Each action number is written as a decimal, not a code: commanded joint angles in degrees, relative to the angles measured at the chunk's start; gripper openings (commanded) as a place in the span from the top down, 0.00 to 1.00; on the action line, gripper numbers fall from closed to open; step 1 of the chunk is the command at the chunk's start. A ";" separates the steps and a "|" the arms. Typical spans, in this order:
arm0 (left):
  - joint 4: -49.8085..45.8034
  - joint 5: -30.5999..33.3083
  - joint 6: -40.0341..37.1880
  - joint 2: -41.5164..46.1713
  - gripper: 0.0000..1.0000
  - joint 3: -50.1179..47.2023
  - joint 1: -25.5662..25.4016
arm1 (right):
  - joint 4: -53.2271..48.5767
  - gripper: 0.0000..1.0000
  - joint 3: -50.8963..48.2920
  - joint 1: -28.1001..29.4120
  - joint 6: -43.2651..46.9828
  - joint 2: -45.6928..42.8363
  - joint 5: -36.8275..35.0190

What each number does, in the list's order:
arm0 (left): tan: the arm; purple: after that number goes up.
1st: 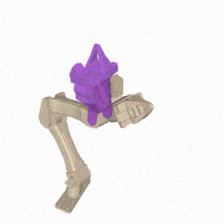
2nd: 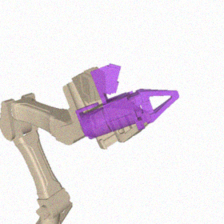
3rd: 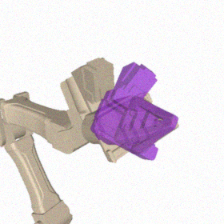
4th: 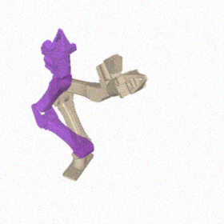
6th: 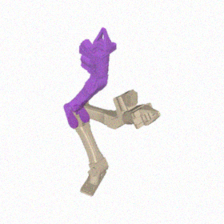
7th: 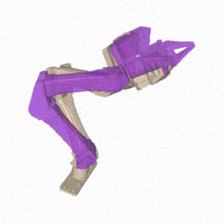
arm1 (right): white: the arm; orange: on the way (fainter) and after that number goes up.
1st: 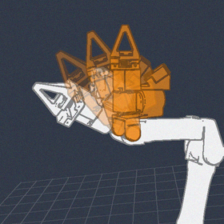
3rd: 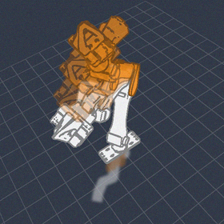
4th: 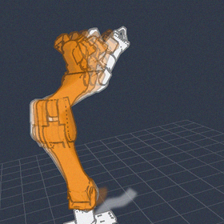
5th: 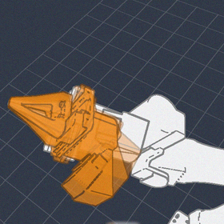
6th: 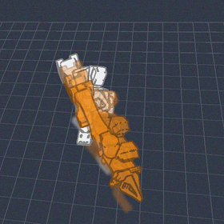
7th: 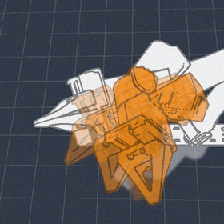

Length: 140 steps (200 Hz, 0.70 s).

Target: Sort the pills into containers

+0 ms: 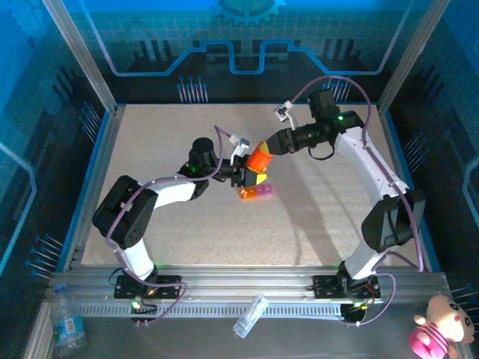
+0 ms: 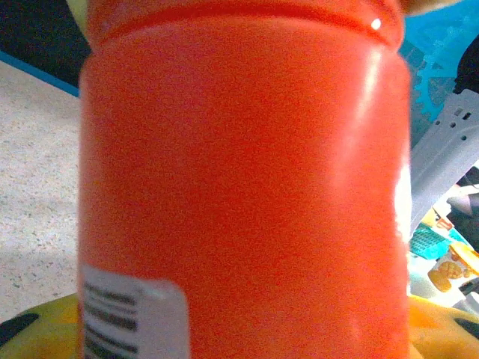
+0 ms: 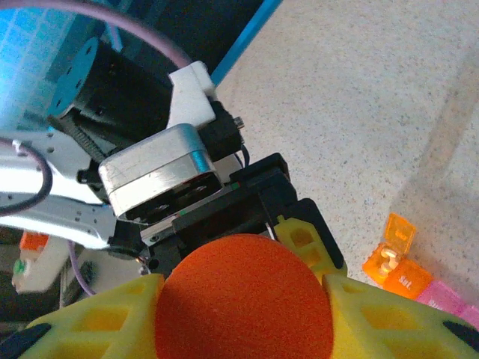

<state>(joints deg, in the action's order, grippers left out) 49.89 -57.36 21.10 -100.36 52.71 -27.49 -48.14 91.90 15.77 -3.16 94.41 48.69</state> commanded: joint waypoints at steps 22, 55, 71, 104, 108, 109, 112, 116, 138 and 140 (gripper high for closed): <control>7.49 -0.38 0.42 0.14 1.00 1.70 -0.11 | 13.85 0.67 -14.92 4.25 -25.03 -7.26 -16.17; 7.90 -0.47 0.69 -0.56 1.00 1.96 -0.11 | 22.19 0.66 -21.93 7.67 -35.09 -11.08 -21.07; 7.86 -0.47 0.70 -0.73 1.00 1.96 -0.11 | 22.65 0.65 -21.58 7.81 -35.30 -10.93 -20.91; 7.61 -0.35 0.43 -0.64 1.00 1.70 -0.05 | 20.55 0.35 -17.06 4.65 -31.06 -11.34 -18.21; 7.59 -0.38 0.43 -0.62 1.00 1.63 -0.03 | 20.44 0.32 -16.54 3.95 -30.41 -11.66 -17.63; 7.59 -0.38 0.43 -0.62 1.00 1.62 0.02 | 20.36 0.31 -16.38 3.76 -30.19 -11.82 -17.47; 7.73 -0.38 0.43 -0.63 1.00 1.61 -0.01 | 20.23 0.28 -15.92 3.19 -29.67 -11.98 -16.71; 7.61 -0.38 0.43 -0.63 1.00 1.61 -0.02 | 20.11 0.26 -15.29 2.37 -28.77 -12.21 -15.38; 7.68 -0.55 0.56 -0.43 1.00 1.61 -0.02 | 16.78 0.19 -10.84 -1.64 -22.35 -12.08 -6.82; 7.72 -0.49 0.53 -0.38 1.00 1.67 0.02 | 16.42 0.19 -10.44 -1.98 -21.72 -11.93 -6.05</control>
<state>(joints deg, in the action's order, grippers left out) 52.93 -57.71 21.34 -102.39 52.73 -27.27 -27.14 75.50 18.00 -31.94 82.19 34.13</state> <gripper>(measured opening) 0.530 0.799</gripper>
